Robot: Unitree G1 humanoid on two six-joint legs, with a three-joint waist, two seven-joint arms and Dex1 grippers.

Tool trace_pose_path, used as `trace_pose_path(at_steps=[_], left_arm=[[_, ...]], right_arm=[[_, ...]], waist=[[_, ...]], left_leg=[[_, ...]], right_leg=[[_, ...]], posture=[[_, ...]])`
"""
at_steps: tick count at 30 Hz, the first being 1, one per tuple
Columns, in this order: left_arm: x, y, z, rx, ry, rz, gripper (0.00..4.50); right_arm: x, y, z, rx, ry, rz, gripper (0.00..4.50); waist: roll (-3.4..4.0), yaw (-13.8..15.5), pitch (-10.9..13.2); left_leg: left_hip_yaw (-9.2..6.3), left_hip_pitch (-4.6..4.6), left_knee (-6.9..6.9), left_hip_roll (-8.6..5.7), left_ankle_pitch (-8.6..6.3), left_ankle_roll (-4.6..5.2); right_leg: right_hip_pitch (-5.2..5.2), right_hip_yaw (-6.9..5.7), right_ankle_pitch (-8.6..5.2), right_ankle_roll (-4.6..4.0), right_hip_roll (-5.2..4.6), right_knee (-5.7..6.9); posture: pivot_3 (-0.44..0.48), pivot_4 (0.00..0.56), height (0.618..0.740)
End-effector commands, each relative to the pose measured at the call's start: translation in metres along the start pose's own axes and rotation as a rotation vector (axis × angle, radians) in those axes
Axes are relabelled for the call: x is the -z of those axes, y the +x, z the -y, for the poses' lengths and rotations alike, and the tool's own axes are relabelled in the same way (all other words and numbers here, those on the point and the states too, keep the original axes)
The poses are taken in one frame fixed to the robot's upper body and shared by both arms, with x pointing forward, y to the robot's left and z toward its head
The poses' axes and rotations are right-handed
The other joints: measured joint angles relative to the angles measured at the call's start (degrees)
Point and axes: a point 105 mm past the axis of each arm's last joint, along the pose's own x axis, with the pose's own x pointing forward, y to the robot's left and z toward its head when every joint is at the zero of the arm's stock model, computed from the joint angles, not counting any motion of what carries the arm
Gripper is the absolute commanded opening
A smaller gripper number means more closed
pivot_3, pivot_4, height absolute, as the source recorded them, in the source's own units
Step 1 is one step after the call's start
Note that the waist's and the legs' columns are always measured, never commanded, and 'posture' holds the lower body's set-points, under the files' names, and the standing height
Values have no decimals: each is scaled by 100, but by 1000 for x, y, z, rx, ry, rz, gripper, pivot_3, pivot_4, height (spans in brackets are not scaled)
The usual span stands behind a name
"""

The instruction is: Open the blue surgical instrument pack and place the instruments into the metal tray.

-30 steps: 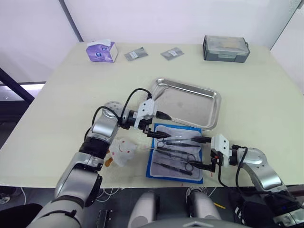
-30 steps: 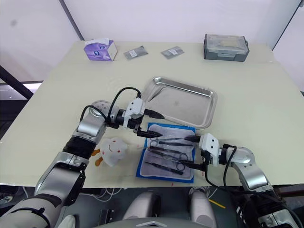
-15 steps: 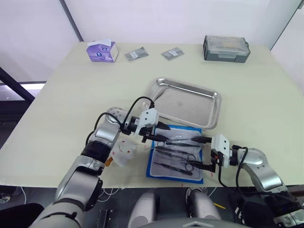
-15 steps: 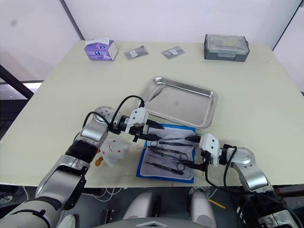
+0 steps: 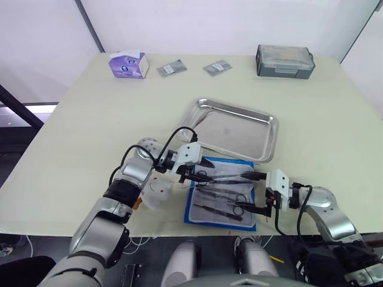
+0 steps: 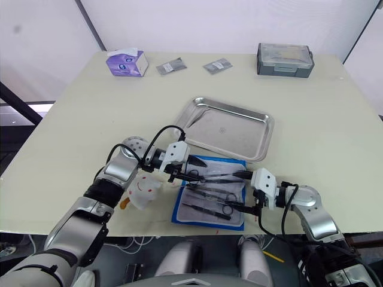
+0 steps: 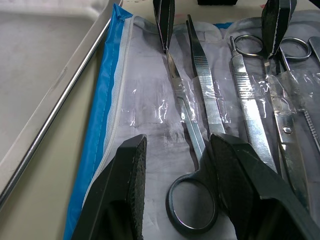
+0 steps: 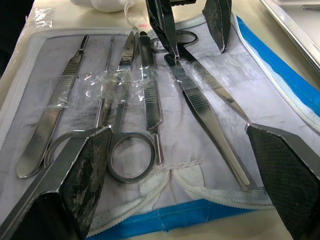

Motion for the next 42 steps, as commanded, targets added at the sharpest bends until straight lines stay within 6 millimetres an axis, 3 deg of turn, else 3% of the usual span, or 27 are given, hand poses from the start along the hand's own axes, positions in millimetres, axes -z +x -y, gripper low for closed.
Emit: trace_pose_path(at_steps=[1, 7, 15, 18, 20, 22, 31, 42], left_arm=[[12, -1, -4, -18, 9, -74, 2180], [10, 1, -6, -11, 27, -69, 2180], [3, 9, 11, 91, 22, -20, 2180], [6, 9, 10, 90, 24, -47, 1522], [8, 8, 8, 86, 25, -68, 481], [10, 7, 8, 85, 17, -78, 93], [12, 3, 5, 69, -8, -100, 93], [-13, -1, -10, 35, -36, -130, 93]], right_arm=[[26, -3, -10, -8, 82, -88, 4500], [26, -4, -10, -7, 83, -87, 4500], [27, -5, -10, -3, 85, -90, 4500], [27, -5, -11, -3, 85, -91, 4500], [27, -5, -11, -3, 85, -90, 4500], [27, -5, -11, -3, 85, -90, 4500], [26, -5, -11, -5, 86, -89, 4500], [27, -5, -12, -9, 89, -90, 4500]], waist=[[0, 3, 0], [2, 4, -1], [2, 4, -1], [2, 4, -1], [2, 5, -2], [2, 3, -2], [2, 1, -2], [2, 0, -1]], left_leg=[[0, 0, 0, 0, 0, 0], [0, 6, 0, -1, 0, 1], [-2, 6, 0, 0, 0, 0], [-1, 6, 0, 0, 0, 1], [-2, 7, 0, 0, 0, 1], [-2, 8, 0, 0, 0, 1], [-2, 10, 0, 0, -1, 1], [-2, 7, 0, -1, -1, 1]], right_leg=[[0, 0, 0, 0, 0, 0], [7, -1, 0, 0, 0, 0], [8, -2, 0, 0, 0, 0], [8, -2, 0, 0, 0, -1], [9, -3, 0, 0, 0, -1], [10, -2, 0, 0, 0, -1], [11, -2, -1, 1, 0, -1], [11, -3, -2, 2, 1, -1]], posture=[[0, 150, 734], [0, 150, 734], [0, 150, 734], [0, 150, 734], [0, 150, 734], [0, 150, 734], [0, 150, 734], [0, 150, 734]])
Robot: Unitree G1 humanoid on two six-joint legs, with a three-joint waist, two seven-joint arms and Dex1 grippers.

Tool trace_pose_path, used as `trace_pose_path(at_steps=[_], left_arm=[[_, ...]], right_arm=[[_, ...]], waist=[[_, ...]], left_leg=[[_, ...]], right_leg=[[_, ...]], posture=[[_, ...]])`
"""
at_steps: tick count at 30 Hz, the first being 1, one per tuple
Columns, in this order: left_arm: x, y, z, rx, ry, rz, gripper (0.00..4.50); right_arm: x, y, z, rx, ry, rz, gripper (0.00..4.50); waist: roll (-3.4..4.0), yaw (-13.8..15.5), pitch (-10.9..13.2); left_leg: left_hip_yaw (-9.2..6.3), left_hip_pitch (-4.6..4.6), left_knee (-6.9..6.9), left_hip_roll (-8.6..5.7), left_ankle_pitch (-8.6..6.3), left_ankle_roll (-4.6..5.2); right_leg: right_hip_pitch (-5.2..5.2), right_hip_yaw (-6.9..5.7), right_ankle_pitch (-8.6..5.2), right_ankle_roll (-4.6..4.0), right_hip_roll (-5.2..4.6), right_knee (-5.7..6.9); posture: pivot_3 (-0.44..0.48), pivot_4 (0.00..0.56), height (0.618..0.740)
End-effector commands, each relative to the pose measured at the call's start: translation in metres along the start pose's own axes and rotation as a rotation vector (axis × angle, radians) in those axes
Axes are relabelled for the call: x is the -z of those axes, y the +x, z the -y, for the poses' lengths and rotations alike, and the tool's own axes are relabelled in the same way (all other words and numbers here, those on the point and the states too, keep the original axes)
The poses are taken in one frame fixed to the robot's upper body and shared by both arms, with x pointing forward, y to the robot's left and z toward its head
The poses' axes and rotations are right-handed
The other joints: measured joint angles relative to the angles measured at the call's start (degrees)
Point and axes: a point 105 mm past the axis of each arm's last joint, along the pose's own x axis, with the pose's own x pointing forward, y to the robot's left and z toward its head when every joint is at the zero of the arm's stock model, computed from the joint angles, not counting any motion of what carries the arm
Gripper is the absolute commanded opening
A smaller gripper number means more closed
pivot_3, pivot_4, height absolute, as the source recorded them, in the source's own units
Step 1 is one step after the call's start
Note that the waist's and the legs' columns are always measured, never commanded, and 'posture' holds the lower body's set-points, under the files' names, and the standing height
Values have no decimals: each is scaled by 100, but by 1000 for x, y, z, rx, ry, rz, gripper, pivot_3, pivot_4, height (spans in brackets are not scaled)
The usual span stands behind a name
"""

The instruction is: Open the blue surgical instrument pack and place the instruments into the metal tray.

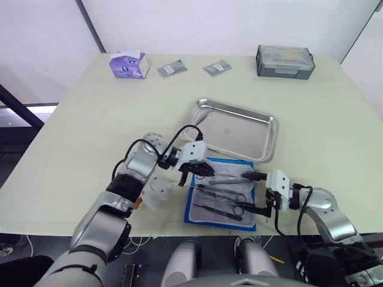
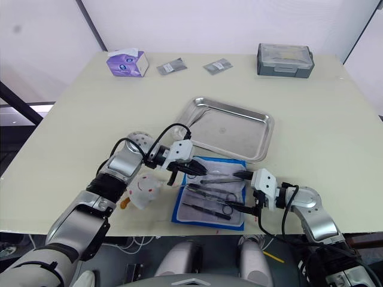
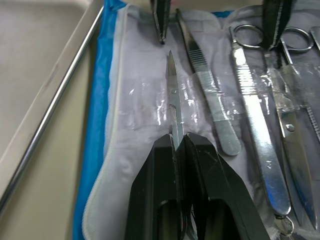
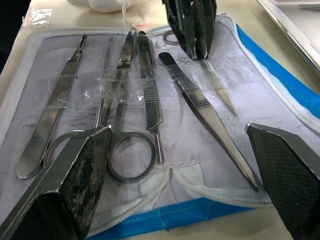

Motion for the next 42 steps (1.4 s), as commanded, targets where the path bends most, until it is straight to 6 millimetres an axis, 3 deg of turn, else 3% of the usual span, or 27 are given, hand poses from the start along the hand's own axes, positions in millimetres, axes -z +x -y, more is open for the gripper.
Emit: trace_pose_path(at_steps=[1, 14, 42], left_arm=[[-10, -6, -5, -18, -3, -39, 93], [-38, -11, -6, 16, -74, -66, 93], [-36, -27, 7, 52, -124, -175, 93]], right_arm=[[26, -4, -10, -17, 85, -91, 4500], [26, -1, -11, -15, 87, -86, 4500], [30, 1, -7, 4, 113, -112, 4500]], waist=[[0, 0, 0], [0, -1, 2], [1, -15, 4]], left_leg=[[0, 0, 0, 0, 0, 0], [-1, -2, 0, 1, 0, 0], [-1, -1, 0, 4, 0, 0]], right_leg=[[0, 0, 0, 0, 0, 1], [-1, 0, -1, 1, 0, 0], [-2, 1, -5, -2, 1, 2]], posture=[[0, 150, 734], [0, 150, 734], [0, 150, 734]])
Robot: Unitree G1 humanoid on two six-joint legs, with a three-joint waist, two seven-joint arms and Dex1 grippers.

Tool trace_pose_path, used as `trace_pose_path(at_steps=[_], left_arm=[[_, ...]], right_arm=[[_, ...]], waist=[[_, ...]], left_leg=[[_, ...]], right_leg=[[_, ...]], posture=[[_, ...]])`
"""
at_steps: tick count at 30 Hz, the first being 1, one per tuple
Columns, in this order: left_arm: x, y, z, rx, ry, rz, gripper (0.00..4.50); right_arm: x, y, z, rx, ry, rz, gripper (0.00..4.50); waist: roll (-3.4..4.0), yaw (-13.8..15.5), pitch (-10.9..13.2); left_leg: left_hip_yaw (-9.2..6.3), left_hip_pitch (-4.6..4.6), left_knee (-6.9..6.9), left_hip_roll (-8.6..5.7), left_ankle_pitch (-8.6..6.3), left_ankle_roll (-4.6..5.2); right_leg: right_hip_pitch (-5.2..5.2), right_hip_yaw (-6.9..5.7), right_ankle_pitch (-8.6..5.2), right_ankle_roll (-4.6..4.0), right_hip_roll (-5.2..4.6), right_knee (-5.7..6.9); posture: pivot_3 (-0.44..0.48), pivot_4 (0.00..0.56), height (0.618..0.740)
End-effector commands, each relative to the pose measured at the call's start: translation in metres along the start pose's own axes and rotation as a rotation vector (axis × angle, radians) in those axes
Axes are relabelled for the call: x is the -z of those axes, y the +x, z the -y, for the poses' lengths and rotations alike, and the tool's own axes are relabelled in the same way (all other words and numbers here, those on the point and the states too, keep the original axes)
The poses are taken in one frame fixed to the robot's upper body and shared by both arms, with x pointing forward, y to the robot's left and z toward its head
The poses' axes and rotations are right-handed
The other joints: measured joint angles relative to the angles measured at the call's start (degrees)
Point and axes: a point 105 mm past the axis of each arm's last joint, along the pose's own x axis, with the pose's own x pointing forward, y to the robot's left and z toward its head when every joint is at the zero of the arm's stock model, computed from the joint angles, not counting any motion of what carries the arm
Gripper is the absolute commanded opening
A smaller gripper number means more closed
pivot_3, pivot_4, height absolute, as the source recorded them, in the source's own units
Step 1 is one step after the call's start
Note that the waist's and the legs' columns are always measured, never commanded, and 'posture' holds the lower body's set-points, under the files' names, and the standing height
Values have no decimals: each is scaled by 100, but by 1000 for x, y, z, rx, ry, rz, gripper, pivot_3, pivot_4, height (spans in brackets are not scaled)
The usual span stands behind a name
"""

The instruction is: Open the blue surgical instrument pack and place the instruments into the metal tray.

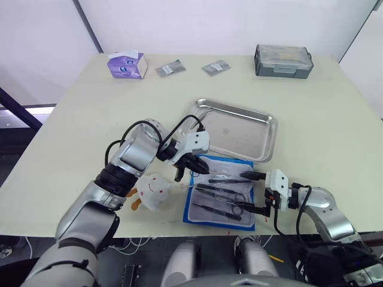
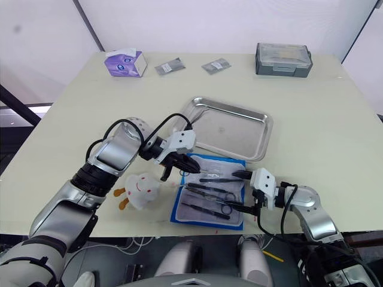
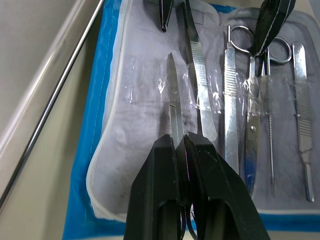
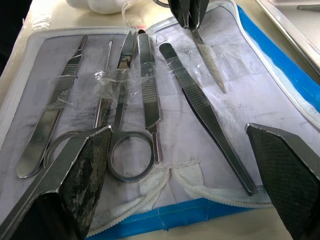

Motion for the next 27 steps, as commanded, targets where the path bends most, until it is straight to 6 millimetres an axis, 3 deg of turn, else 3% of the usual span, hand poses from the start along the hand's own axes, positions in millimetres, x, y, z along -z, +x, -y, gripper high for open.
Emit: trace_pose_path(at_steps=[1, 19, 27], left_arm=[[-11, -6, 4, 16, 48, 2, 93], [-2, -27, 10, 6, 10, -38, 93], [13, -44, 12, -17, -19, -80, 93]], right_arm=[[31, -2, -7, 8, 113, -118, 4500], [33, -2, -8, 7, 123, -134, 4500], [33, -2, -8, 6, 121, -133, 4500]], waist=[[0, 0, 0], [0, -2, 0], [0, -3, 0]], left_leg=[[0, 0, 0, 0, 0, 0], [0, 1, 0, 2, 0, 0], [0, 1, 0, 2, 0, 0]], right_leg=[[0, 0, 0, 0, 0, 0], [0, 0, -1, -1, 1, 0], [0, 0, -1, -2, 1, 1]], posture=[[0, 150, 734], [0, 150, 734], [0, 150, 734]])
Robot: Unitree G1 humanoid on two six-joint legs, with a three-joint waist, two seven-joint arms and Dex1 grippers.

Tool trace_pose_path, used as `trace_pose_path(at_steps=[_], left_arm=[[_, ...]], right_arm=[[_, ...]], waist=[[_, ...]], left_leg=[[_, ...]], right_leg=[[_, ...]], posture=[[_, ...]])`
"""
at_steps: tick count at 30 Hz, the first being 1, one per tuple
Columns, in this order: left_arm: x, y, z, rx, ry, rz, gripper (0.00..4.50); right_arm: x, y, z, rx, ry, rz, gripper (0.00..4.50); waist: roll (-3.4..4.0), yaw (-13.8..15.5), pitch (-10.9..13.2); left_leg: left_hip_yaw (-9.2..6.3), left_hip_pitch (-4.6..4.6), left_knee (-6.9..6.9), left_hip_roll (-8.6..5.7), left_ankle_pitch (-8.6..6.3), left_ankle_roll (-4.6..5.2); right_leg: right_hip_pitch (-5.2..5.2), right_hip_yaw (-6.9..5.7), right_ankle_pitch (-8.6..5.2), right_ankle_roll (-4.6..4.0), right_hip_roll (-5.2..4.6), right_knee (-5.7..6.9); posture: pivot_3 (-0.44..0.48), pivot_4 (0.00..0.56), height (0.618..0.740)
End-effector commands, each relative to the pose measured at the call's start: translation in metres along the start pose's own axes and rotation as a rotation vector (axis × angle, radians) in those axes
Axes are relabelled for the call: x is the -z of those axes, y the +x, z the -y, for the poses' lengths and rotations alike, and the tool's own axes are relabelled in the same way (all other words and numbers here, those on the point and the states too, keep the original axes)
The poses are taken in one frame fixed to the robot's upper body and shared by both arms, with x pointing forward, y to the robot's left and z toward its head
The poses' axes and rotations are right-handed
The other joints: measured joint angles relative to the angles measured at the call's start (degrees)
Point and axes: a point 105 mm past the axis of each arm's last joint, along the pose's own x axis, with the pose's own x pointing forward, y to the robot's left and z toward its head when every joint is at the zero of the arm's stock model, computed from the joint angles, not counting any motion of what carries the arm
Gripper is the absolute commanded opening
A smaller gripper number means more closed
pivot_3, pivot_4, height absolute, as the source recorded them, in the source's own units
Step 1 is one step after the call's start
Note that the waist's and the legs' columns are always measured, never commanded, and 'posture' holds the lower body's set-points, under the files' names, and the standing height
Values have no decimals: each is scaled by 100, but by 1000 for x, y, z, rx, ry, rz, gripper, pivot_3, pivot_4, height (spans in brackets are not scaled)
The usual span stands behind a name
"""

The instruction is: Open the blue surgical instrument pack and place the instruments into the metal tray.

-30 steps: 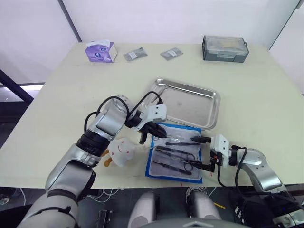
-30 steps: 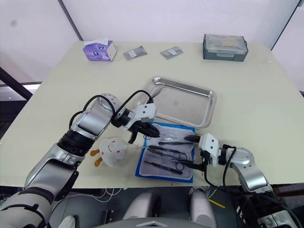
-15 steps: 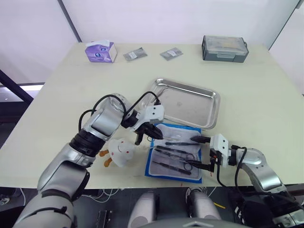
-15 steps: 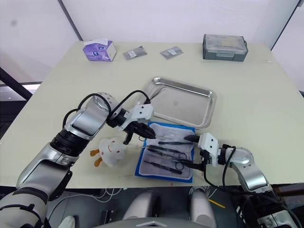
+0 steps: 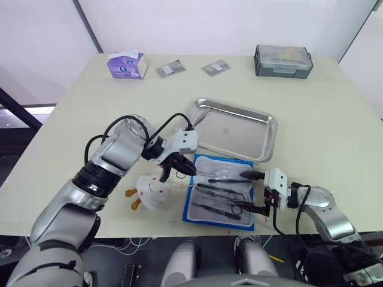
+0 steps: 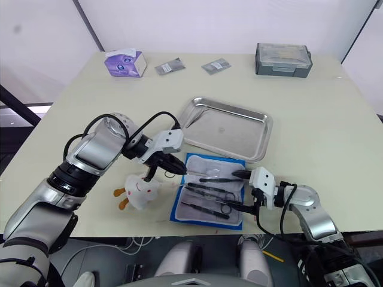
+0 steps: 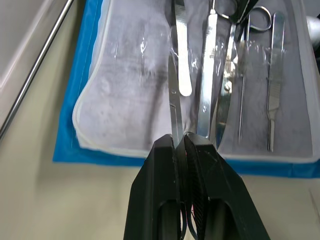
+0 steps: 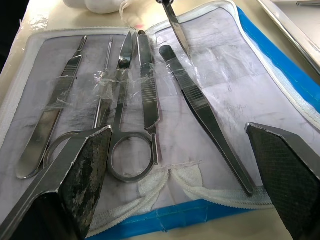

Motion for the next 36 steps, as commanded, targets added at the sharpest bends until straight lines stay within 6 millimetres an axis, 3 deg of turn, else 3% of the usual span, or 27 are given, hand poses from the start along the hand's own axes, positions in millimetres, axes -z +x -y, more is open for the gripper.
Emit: trace_pose_path(at_steps=[1, 6, 12, 19, 24, 28, 32, 36], left_arm=[[2, -17, 2, -19, 17, -8, 93], [3, -32, 0, -46, -14, 31, 93], [-24, -51, -11, -103, -69, 222, 93], [-66, -42, -39, -298, -129, 444, 93], [-81, -36, -56, -437, -225, 525, 93], [-81, -29, -69, -555, -278, 524, 93], [-72, -21, -99, -787, -392, 490, 93], [-62, -13, -114, -873, -472, 458, 93]], right_arm=[[34, -3, -8, 3, 107, -123, 4500], [33, -2, -8, 5, 104, -118, 4500], [32, -4, -7, 8, 105, -117, 4500], [32, -4, -7, 11, 106, -116, 4500], [32, -5, -7, 10, 105, -118, 4500], [32, -6, -7, 7, 104, -121, 4500], [32, -7, -7, 2, 101, -125, 4500], [31, -7, -8, -3, 102, -124, 4500]], waist=[[0, 2, 0], [0, 5, 0], [-1, 3, 1], [-5, 9, 4], [-7, 2, 6], [-8, 12, 6], [-7, 24, 6], [-8, 21, 7]], left_leg=[[0, 0, 0, 0, 0, 0], [0, -1, 0, 1, 0, 0], [0, 0, 0, 1, 0, 0], [-3, -1, 3, 2, 0, 0], [-6, -2, 3, 2, 0, -1], [-6, -2, 3, 1, 1, -1], [-6, -2, 3, 0, 1, -2], [-6, -2, 3, -5, 2, -4]], right_leg=[[0, 0, 0, 0, 0, 0], [0, -1, 0, 0, 0, 0], [0, -1, -1, 1, 0, 0], [1, -1, -3, 5, -3, 4], [-1, 0, -2, 5, -3, 5], [0, 1, -2, 5, -6, 4], [0, 2, -2, 6, -7, 3], [-1, 2, -1, 6, -8, 4]], posture=[[0, 150, 734], [0, 150, 734], [0, 150, 734], [0, 150, 734], [0, 150, 734], [0, 150, 734], [0, 150, 734], [0, 150, 734]])
